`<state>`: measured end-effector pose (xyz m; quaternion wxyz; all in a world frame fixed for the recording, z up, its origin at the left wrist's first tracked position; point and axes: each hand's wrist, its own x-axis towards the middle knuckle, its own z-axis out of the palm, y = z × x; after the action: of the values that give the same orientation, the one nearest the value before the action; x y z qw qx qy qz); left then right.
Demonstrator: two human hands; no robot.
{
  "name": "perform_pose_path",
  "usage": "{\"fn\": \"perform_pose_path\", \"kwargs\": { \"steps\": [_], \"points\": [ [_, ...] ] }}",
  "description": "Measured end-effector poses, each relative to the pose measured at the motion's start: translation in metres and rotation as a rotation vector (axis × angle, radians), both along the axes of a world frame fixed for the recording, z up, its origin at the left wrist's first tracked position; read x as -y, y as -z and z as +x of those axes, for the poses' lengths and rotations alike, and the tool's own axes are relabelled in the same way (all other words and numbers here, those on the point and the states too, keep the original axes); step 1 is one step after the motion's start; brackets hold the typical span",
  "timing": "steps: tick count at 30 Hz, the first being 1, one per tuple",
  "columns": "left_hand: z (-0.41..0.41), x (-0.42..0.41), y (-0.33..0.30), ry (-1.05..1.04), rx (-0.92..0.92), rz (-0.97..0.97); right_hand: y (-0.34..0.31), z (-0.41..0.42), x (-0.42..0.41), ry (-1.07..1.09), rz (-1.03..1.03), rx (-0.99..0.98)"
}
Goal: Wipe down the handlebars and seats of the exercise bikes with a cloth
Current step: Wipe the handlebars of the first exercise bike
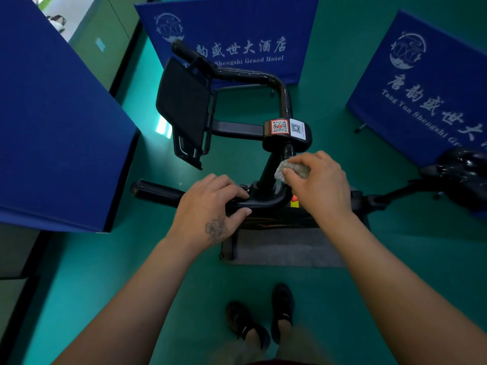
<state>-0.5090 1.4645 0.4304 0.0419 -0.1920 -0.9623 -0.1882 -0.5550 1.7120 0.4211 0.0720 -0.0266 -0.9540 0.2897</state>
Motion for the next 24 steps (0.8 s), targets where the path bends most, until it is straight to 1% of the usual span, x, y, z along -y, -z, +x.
{"fn": "perform_pose_path", "kwargs": {
  "steps": [3,8,11,17,20,24],
  "points": [
    [-0.001,0.0,0.002,-0.007,-0.003,0.009,0.0,0.013,-0.002,-0.017,0.005,0.007],
    [-0.002,-0.001,0.004,-0.014,-0.014,0.028,0.005,0.039,-0.005,-0.005,-0.055,-0.003],
    [-0.002,0.0,0.005,-0.016,-0.009,0.034,0.003,0.028,-0.004,-0.002,-0.037,-0.016],
    [-0.002,0.0,0.005,-0.026,-0.002,0.042,-0.003,-0.019,0.005,-0.004,0.119,-0.006],
    [-0.002,-0.001,0.006,-0.039,0.006,0.051,-0.005,-0.029,0.003,0.004,0.127,-0.005],
    [-0.001,-0.001,0.005,-0.038,-0.002,0.049,-0.004,-0.016,0.001,-0.002,0.122,0.014]
  ]
}}
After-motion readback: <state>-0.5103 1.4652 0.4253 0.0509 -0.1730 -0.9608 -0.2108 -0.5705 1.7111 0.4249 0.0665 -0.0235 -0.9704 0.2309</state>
